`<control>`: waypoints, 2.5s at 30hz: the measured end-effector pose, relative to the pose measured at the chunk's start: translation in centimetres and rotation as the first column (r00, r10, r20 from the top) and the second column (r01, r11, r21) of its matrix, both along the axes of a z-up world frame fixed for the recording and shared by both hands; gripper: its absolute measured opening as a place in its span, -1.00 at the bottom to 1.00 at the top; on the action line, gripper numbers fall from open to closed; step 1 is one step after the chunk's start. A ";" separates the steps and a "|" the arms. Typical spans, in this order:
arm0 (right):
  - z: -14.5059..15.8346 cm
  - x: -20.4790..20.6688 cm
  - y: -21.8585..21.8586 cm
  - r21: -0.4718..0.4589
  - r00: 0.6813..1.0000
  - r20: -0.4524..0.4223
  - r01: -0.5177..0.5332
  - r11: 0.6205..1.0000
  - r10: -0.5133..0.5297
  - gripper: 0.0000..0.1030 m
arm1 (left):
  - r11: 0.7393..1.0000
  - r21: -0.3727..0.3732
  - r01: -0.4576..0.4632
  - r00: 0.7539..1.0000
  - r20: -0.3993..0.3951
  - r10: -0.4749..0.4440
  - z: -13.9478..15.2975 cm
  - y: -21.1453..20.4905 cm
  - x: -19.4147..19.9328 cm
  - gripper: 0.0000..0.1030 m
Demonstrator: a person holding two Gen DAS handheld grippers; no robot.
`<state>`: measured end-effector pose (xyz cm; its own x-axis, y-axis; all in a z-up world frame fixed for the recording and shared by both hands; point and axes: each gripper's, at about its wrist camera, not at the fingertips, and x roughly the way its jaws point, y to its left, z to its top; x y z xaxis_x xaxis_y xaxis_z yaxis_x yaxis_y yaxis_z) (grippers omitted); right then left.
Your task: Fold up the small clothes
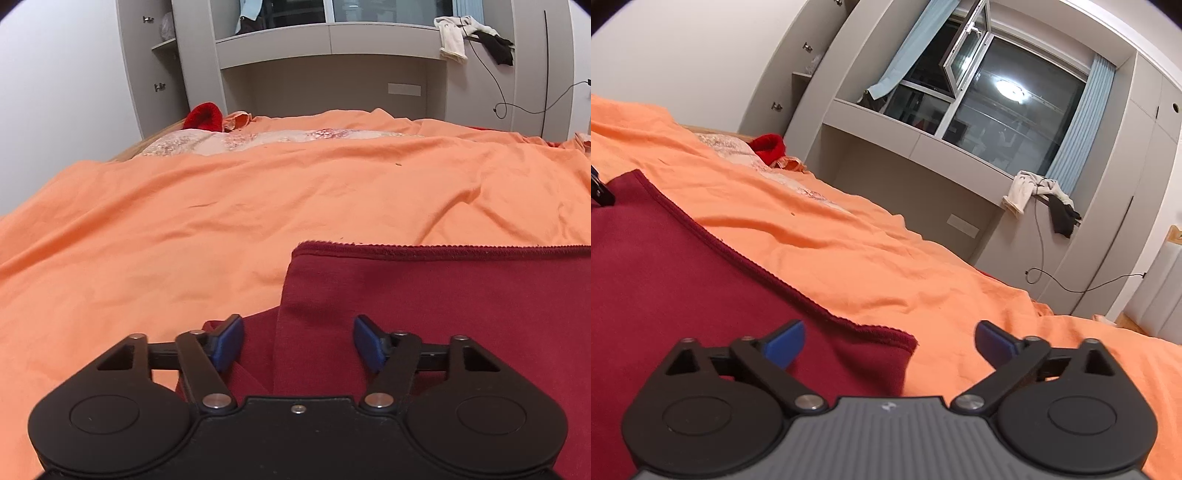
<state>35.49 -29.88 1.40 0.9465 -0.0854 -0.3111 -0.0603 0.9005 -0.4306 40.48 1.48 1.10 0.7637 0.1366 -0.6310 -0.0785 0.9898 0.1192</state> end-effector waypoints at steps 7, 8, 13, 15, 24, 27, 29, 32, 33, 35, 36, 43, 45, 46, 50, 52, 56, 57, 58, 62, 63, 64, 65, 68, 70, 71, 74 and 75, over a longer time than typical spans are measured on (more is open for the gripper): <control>-1.1 2.0 -2.1 -0.030 0.982 -0.089 0.165 0.986 -0.167 0.99 | 1.000 -0.005 -0.013 1.000 -0.014 0.013 -0.3 0.1 0.2 0.53; -1.3 2.2 -2.6 -0.016 0.979 -0.100 0.178 0.984 -0.179 0.99 | 1.000 -0.009 -0.014 1.000 -0.015 0.014 -0.4 0.2 0.2 0.53; -1.2 2.3 -3.7 0.024 0.974 -0.100 0.207 0.978 -0.204 0.99 | 0.999 -0.032 -0.019 1.000 0.000 0.019 -0.1 0.6 0.0 0.55; -0.6 1.9 -3.7 0.035 0.976 -0.083 0.206 0.978 -0.202 0.99 | 0.999 -0.050 -0.014 0.999 0.031 0.016 0.5 0.9 -0.6 0.57; 4.2 -1.9 -2.9 0.080 0.984 0.041 0.171 0.982 -0.174 0.99 | 0.985 -0.170 -0.010 0.978 0.205 0.045 4.8 3.1 -5.3 0.99; 6.5 -4.1 -3.0 0.228 0.992 0.037 0.107 0.968 -0.119 1.00 | 0.982 -0.191 -0.008 0.973 0.223 0.051 5.5 4.2 -6.8 0.99; 7.4 -5.6 -2.8 0.336 0.999 0.025 0.036 0.941 -0.047 1.00 | 0.981 -0.194 -0.022 0.972 0.224 0.066 5.5 5.1 -7.7 0.99; 7.6 -7.4 -1.8 0.406 0.999 0.014 -0.042 0.913 0.040 1.00 | 0.976 -0.208 -0.066 0.969 0.222 0.113 5.1 6.6 -9.4 0.99; 7.6 -8.1 -1.4 0.412 0.999 0.020 -0.053 0.910 0.049 1.00 | 0.973 -0.216 -0.081 0.967 0.220 0.129 5.0 7.1 -10.1 0.99; 7.3 -9.2 -0.1 0.405 0.997 0.039 -0.075 0.911 0.065 1.00 | 0.965 -0.239 -0.108 0.964 0.212 0.161 4.6 8.0 -11.3 0.99; 7.1 -9.9 0.5 0.398 0.996 0.056 -0.086 0.913 0.070 1.00 | 0.958 -0.257 -0.123 0.963 0.202 0.178 4.3 8.3 -11.9 0.99; 4.5 -13.4 4.0 0.354 0.992 0.104 -0.110 0.929 0.078 1.00 | 0.906 -0.385 -0.175 0.961 0.135 0.243 2.8 9.1 -15.7 0.99; 3.8 -13.8 4.9 0.344 0.992 0.098 -0.112 0.932 0.083 1.00 | 0.907 -0.383 -0.177 0.960 0.134 0.244 2.6 8.6 -16.7 0.99; 3.5 -13.9 5.2 0.339 0.992 0.089 -0.116 0.934 0.091 1.00 | 0.906 -0.386 -0.176 0.961 0.131 0.242 2.3 8.3 -17.1 0.99; 2.7 -14.5 6.3 0.322 0.991 0.087 -0.124 0.938 0.101 1.00 | 0.896 -0.417 -0.153 0.967 0.122 0.222 1.4 7.5 -18.8 0.99; 2.4 -14.7 6.6 0.318 0.991 0.094 -0.121 0.940 0.096 1.00 | 0.894 -0.425 -0.143 0.969 0.122 0.214 1.2 7.2 -19.3 0.99; 1.8 -14.8 7.2 0.308 0.992 0.089 -0.117 0.944 0.094 1.00 | 0.894 -0.429 -0.126 0.972 0.127 0.197 0.8 6.7 -20.1 0.99; 1.7 -14.6 7.1 0.306 0.992 0.086 -0.117 0.945 0.095 1.00 | 0.895 -0.431 -0.119 0.973 0.127 0.191 0.7 6.5 -20.2 0.99; 1.5 -14.6 7.1 0.305 0.992 0.083 -0.116 0.945 0.095 1.00 | 0.895 -0.433 -0.111 0.975 0.128 0.183 0.7 6.4 -20.3 0.99; 0.5 -14.1 7.6 0.293 0.993 0.057 -0.118 0.949 0.106 1.00 | 0.895 -0.438 -0.083 0.980 0.128 0.153 0.5 5.9 -20.4 0.99; 0.1 -13.9 7.8 0.288 0.993 0.049 -0.119 0.950 0.109 1.00 | 0.897 -0.436 -0.080 0.981 0.127 0.149 0.4 5.7 -20.5 0.99; -0.4 -13.8 8.0 0.281 0.994 0.038 -0.113 0.953 0.107 1.00 | 0.899 -0.431 -0.077 0.981 0.127 0.146 0.4 5.5 -20.5 0.99; -0.8 -13.7 8.2 0.274 0.994 0.029 -0.108 0.956 0.104 1.00 | 0.900 -0.429 -0.074 0.982 0.127 0.141 0.3 5.4 -20.6 0.99; -1.5 -13.6 8.8 0.253 0.994 0.022 -0.105 0.962 0.103 1.00 | 0.899 -0.435 -0.056 0.985 0.124 0.122 0.2 5.1 -20.6 0.99; -1.6 -13.6 9.0 0.252 0.994 0.021 -0.105 0.962 0.103 1.00 | 0.896 -0.443 -0.046 0.987 0.120 0.110 0.1 5.0 -20.6 0.99; -1.7 -13.5 9.0 0.256 0.994 0.019 -0.106 0.961 0.104 1.00 | 0.894 -0.446 -0.041 0.987 0.120 0.105 0.0 4.9 -20.6 0.99; -1.8 -13.4 8.7 0.271 0.994 0.013 -0.106 0.957 0.107 1.00 | 0.888 -0.460 -0.027 0.989 0.119 0.092 0.0 4.9 -20.6 0.99; -1.8 -13.4 8.5 0.275 0.994 0.011 -0.107 0.956 0.108 1.00 | 0.881 -0.473 -0.020 0.990 0.117 0.085 -0.1 4.9 -20.6 0.99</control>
